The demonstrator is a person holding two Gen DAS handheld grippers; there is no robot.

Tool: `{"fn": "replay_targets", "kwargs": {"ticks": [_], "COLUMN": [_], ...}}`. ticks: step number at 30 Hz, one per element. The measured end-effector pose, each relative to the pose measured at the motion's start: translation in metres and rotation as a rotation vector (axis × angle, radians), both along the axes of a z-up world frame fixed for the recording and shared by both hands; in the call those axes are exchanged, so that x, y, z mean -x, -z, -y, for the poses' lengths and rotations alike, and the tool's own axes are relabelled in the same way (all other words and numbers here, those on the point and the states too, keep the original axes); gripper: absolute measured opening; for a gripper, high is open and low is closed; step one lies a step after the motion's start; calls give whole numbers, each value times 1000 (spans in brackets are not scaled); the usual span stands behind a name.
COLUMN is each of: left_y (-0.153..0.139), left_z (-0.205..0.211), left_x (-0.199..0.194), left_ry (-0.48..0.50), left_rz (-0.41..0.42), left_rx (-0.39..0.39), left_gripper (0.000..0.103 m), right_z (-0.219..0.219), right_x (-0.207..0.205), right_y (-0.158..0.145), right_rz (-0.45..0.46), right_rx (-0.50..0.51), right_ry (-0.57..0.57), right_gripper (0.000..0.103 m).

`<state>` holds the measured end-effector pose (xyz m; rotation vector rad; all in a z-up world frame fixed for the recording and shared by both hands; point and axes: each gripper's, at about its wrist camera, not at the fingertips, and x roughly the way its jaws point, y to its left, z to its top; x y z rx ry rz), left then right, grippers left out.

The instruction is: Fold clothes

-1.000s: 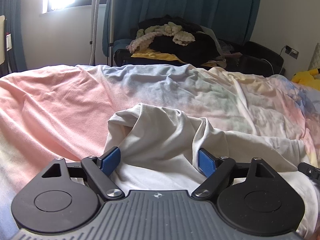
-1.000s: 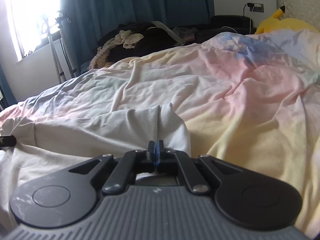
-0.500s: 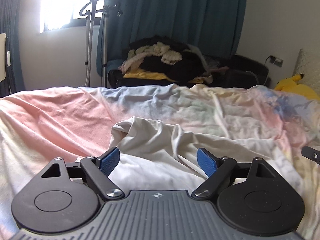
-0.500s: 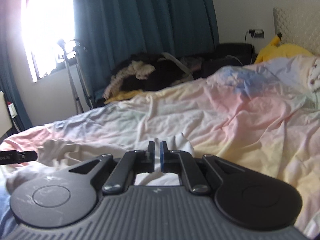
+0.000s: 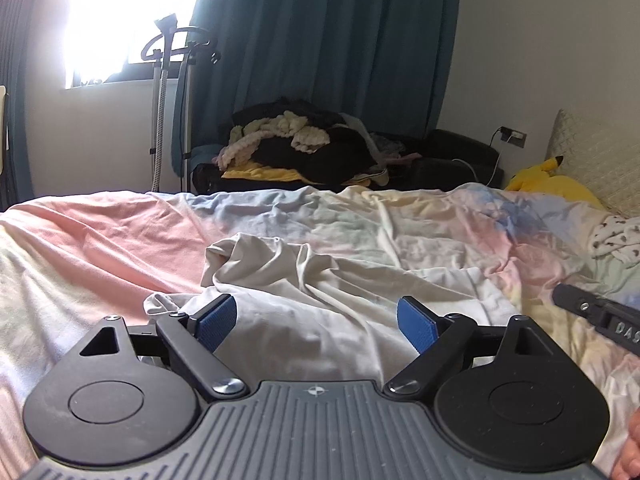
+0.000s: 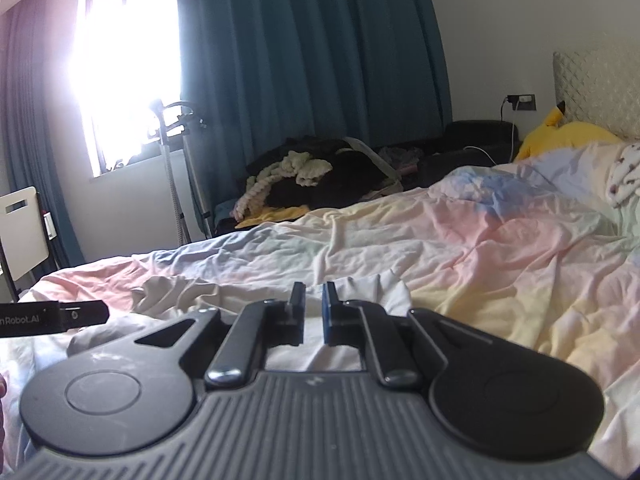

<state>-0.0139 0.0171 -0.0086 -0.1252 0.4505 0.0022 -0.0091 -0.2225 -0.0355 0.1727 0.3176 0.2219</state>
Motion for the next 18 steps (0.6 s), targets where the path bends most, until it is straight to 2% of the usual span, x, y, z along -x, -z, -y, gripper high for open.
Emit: {"fn": "replay_targets", "kwargs": {"ticks": [2,7,10,13,15,18], "left_y": [0,5,12,20,25,34], "left_z": [-1,-8,-17,-27,-32,-40], "left_x": [2,-2,-10,-17,-20,-23], "left_ry": [2,17,31,40,37,32], "left_rz": [-2,-41,-97,-152,-181,-222], "left_rx": [27,109,222,339,400,494], "left_gripper": [90,91,91,91,91,91], "right_z": [-1,3,8,12,14,19], "right_x": [1,-7,-13,-18,-21,-25], "right_y": [1,9,17,25,30,38], "right_rz": [-7,-73,-137,-195,-228,-280], "right_rx": [-12,-105,-207,-306,-364,-469], "right_ry": [-10,-34,-51,-63,-71,-81], "right_gripper": [23,25,25,33,33,44]}}
